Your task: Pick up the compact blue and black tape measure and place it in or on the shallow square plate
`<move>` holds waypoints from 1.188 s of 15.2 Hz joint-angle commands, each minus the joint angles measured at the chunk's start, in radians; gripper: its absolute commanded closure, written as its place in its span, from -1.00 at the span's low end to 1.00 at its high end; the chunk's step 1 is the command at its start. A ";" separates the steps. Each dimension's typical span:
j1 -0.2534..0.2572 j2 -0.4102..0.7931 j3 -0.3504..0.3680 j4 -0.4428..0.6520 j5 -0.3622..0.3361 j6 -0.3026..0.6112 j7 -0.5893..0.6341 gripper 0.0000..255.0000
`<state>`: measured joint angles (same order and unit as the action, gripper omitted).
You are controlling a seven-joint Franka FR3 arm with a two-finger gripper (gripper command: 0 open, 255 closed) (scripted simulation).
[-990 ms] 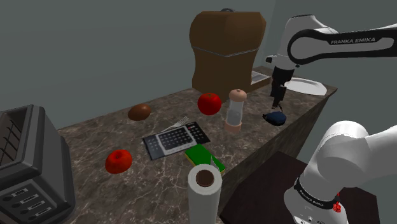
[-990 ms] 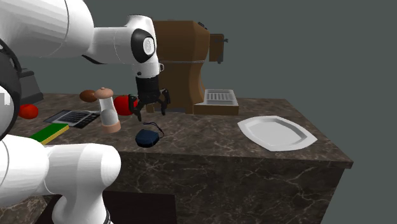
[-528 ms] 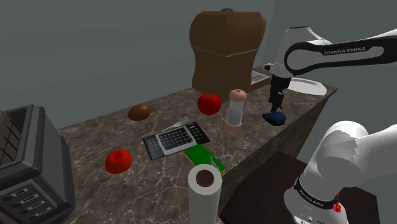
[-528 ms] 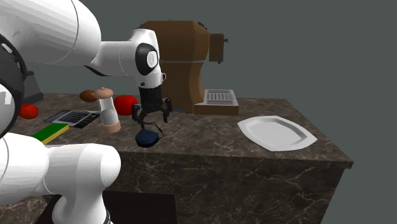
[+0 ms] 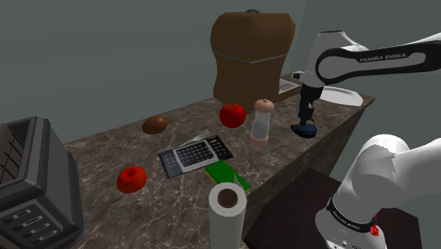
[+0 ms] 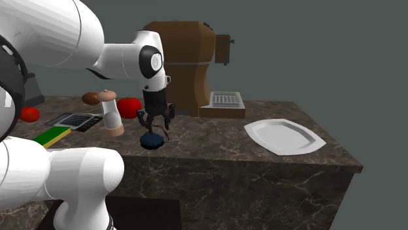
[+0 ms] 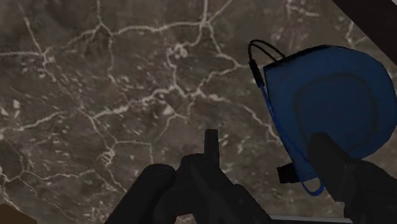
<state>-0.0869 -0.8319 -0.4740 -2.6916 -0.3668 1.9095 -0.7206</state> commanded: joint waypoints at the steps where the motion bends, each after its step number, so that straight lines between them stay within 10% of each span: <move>1: 0.000 0.000 0.000 -0.001 0.000 0.000 0.000 1.00; 18: 0.013 -0.017 0.039 0.107 0.035 -0.125 -0.006 1.00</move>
<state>-0.0763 -0.8493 -0.4389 -2.6016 -0.3357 1.8015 -0.7246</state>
